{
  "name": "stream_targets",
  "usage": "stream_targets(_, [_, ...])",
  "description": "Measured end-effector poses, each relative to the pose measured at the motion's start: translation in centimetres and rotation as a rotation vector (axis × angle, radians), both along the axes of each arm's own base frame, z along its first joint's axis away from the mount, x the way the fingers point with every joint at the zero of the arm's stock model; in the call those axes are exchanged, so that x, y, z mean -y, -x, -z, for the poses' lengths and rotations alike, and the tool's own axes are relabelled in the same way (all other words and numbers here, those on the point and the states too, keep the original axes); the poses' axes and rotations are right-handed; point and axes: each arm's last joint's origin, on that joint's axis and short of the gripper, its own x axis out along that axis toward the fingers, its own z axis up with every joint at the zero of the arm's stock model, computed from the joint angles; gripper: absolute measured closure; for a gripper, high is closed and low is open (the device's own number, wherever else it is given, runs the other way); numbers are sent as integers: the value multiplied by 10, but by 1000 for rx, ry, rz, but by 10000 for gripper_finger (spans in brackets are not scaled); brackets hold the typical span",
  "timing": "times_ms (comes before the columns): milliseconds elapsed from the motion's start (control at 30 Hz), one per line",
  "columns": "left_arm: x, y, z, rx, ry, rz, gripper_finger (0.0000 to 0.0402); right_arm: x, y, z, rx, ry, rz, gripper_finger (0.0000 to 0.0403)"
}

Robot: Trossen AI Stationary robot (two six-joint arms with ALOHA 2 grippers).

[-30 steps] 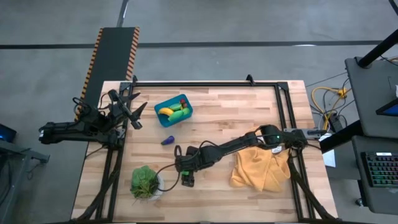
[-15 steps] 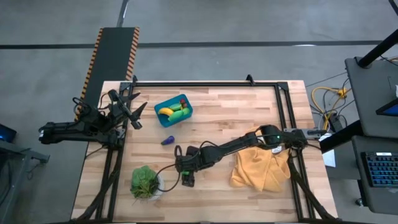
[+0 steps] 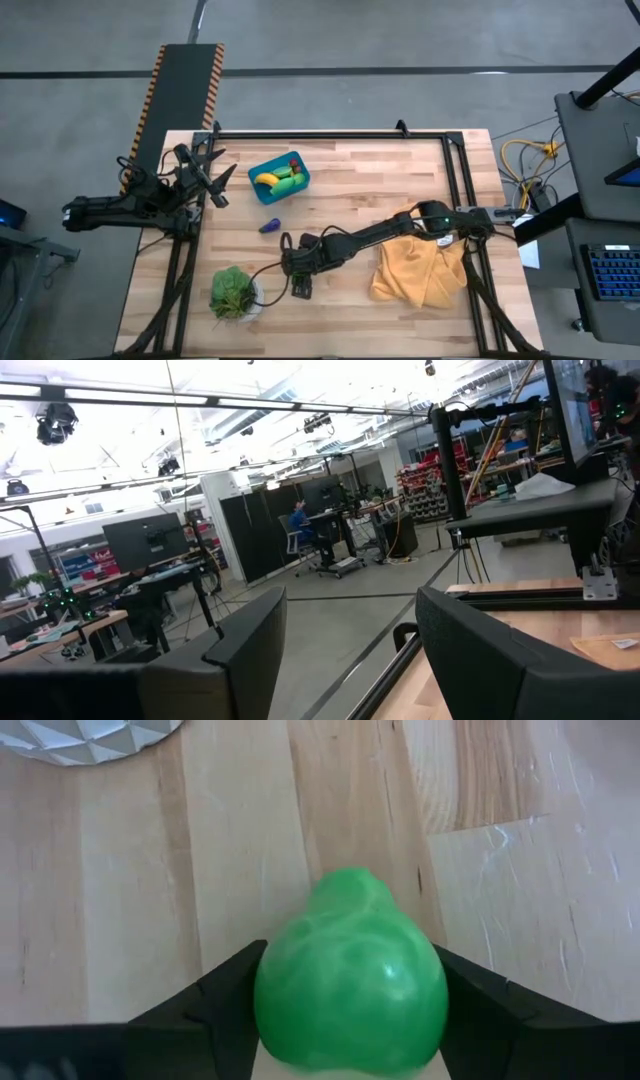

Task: Pick and placing Produce into tupperware
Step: Put the pear into the blue bin

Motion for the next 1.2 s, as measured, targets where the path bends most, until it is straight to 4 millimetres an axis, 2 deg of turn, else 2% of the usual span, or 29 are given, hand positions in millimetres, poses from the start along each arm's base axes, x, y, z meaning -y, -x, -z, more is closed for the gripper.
stream_targets(133, [0, 0, 0, 0, 0, 0, 192, 0, 0, 0, 4, 10, 4, 167])
stream_targets(400, [0, 0, 0, 0, 0, 0, 192, 0, -1, -2, 12, 20, 3, 178])
stream_targets(933, [0, 0, 0, 0, 0, 0, 192, 2, -9, -20, 93, 146, 0, 178])
stream_targets(1033, [0, 0, 0, 0, 0, 0, 192, 3, -8, -29, 116, 168, -7, 178])
stream_targets(1200, [0, 0, 0, 1, 1, 0, 192, 13, -7, -57, 181, 214, -9, 178])
